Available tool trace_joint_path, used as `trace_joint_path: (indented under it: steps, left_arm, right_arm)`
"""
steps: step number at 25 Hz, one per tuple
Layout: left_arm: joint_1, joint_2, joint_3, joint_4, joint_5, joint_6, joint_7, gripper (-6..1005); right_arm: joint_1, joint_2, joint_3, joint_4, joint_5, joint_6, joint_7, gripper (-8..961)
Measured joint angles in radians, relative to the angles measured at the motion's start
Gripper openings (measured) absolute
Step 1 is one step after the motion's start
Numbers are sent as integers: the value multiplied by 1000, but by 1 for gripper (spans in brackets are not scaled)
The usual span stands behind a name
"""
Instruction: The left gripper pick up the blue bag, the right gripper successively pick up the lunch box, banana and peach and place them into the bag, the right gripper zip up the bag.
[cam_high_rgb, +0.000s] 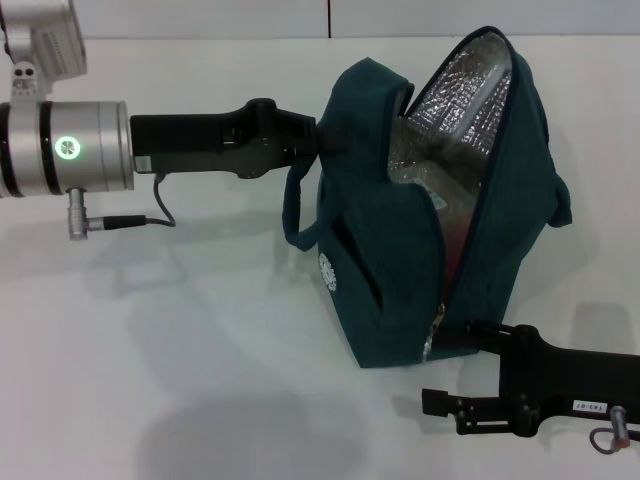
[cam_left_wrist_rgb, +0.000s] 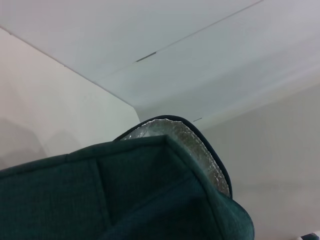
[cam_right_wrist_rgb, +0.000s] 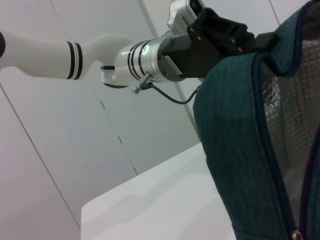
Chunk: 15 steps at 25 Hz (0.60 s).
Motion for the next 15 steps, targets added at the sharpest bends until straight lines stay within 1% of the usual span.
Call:
trace_joint_path:
  steps: [15]
  left_arm:
    - [1,1,0,0,0,0,3,47]
  right_arm:
    - [-8,0,8,1,3,4,-5,750]
